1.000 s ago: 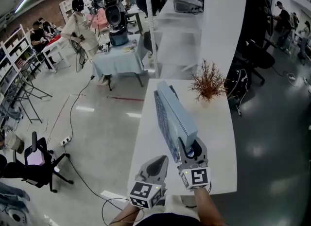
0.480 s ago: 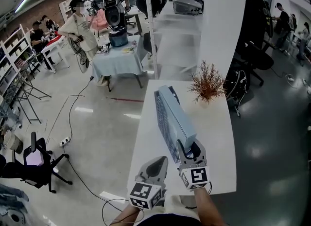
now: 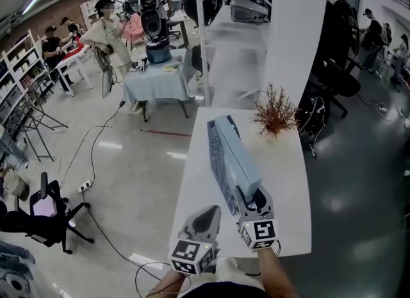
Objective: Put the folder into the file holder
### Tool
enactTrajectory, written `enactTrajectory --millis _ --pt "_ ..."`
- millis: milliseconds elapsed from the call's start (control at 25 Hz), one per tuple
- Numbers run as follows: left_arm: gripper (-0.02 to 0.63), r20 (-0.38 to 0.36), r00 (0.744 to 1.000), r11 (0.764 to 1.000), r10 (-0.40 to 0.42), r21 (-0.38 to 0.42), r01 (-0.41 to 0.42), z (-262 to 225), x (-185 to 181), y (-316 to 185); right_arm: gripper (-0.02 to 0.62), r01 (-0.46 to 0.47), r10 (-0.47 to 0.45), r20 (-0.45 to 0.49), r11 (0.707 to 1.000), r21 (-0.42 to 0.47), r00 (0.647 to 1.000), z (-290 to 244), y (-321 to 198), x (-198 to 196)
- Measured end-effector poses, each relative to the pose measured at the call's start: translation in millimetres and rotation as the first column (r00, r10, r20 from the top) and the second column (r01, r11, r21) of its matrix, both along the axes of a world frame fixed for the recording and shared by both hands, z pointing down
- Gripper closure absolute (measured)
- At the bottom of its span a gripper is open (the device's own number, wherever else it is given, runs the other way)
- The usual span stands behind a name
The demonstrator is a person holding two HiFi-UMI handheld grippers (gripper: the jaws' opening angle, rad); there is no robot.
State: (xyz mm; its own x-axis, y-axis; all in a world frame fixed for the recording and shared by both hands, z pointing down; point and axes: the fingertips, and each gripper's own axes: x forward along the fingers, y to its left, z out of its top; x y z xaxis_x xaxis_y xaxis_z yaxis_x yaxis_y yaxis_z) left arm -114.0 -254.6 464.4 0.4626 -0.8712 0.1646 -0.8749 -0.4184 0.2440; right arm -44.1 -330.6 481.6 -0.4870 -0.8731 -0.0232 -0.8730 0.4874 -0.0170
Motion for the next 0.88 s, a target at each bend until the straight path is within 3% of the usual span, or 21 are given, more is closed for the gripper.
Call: enactTrajectory --millis 880 --pt "0.600 0.015 0.999 0.998 0.040 0.050 -0.041 -20.1 -14.3 19.8 0.405 -0.077 0.078 -0.040 0.997 0.029 0.996 -28.8 28.6 9.9"
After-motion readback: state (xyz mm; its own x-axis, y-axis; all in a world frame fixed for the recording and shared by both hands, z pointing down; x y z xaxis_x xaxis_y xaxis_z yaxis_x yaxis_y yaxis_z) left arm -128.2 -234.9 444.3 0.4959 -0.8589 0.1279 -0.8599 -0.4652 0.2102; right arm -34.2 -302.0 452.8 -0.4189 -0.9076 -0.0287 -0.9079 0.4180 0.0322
